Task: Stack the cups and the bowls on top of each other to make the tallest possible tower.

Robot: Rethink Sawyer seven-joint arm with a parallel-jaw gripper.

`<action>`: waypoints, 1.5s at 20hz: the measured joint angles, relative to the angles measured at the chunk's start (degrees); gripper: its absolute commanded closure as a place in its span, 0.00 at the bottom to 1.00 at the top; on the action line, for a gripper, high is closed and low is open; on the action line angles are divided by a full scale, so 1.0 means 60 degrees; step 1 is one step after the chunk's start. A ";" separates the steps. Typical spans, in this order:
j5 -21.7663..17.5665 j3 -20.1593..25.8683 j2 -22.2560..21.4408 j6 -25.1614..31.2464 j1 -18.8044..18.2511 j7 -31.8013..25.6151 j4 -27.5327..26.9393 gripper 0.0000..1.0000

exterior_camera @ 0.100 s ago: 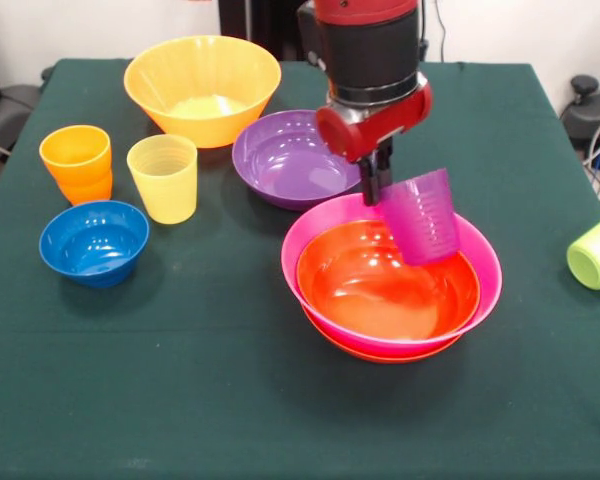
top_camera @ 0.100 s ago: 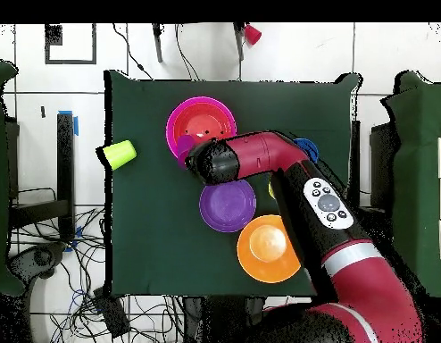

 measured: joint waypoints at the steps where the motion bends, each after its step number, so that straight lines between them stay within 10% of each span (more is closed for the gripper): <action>1: 0.0061 -0.0009 -0.0068 0.0046 0.0034 0.0000 0.0012 1.00; 30: 0.0981 -0.0152 0.0062 0.0867 0.0082 0.0000 -0.0163 1.00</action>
